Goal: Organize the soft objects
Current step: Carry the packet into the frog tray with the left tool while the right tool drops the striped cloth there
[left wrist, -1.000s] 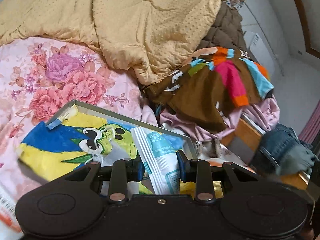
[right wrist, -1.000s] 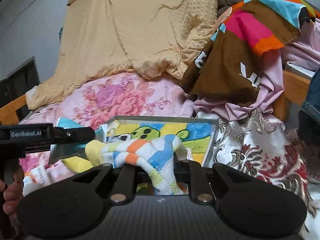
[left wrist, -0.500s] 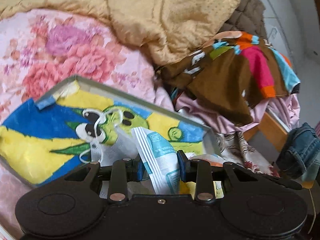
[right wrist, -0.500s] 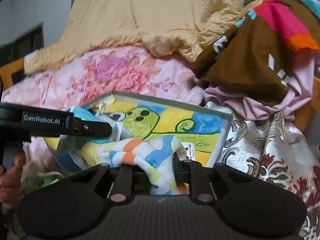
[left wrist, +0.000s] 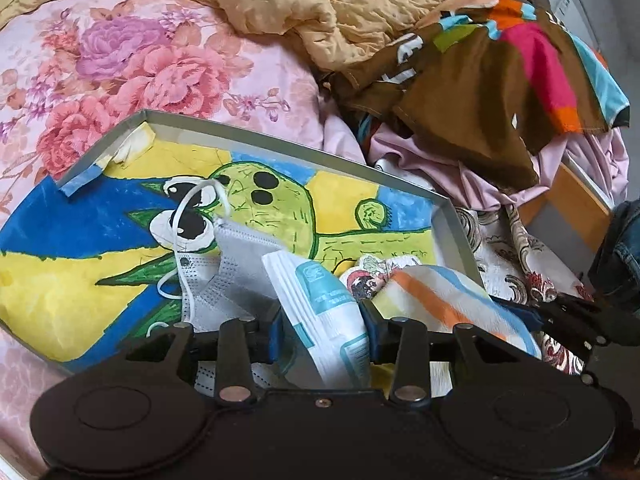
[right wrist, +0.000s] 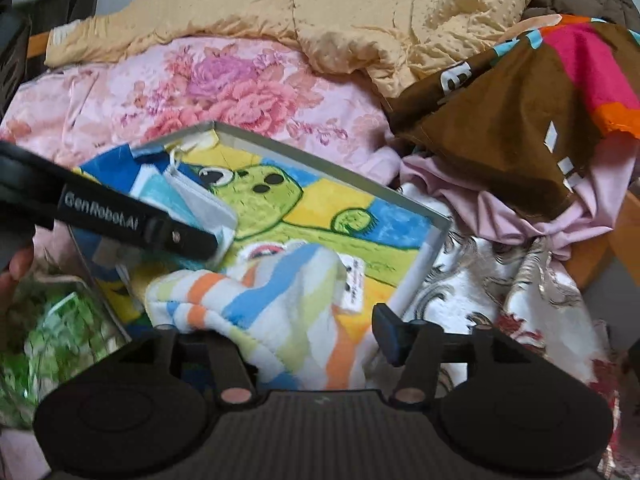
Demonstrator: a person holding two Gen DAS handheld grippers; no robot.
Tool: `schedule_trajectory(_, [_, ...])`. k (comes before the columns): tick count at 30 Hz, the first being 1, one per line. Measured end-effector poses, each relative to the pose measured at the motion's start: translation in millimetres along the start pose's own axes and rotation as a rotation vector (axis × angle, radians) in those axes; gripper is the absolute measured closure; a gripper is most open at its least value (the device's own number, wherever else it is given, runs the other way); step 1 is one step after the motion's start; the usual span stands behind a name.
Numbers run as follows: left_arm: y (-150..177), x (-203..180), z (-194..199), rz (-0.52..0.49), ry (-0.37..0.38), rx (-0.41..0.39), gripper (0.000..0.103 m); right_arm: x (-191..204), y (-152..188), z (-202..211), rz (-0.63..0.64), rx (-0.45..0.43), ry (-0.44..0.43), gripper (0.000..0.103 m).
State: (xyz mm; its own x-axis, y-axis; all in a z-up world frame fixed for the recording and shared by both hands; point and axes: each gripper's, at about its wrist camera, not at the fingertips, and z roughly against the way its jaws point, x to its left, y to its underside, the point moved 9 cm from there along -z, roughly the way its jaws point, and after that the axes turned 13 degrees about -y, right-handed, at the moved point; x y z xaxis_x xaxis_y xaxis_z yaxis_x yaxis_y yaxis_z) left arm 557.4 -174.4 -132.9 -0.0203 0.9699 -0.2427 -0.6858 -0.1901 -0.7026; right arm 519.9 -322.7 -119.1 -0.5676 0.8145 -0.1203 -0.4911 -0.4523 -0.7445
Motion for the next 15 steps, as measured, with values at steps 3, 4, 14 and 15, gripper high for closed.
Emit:
schedule_trajectory(3, [0.5, 1.3, 6.2, 0.019, 0.001, -0.024, 0.06, 0.9, 0.2, 9.1, 0.029, 0.013, 0.021, 0.021])
schedule_trajectory(4, [1.1, 1.5, 8.6, 0.022, 0.0, -0.033, 0.06, 1.1, 0.2, 11.7, 0.037, 0.015, 0.03, 0.018])
schedule_trajectory(14, [12.5, 1.3, 40.8, -0.012, -0.029, -0.076, 0.036, 3.6, 3.6, 39.2, -0.003, 0.024, 0.058, 0.013])
schedule_trajectory(15, [12.7, 2.0, 46.0, -0.012, -0.03, -0.084, 0.035, 4.5, 3.5, 44.6, -0.011, 0.013, 0.056, 0.013])
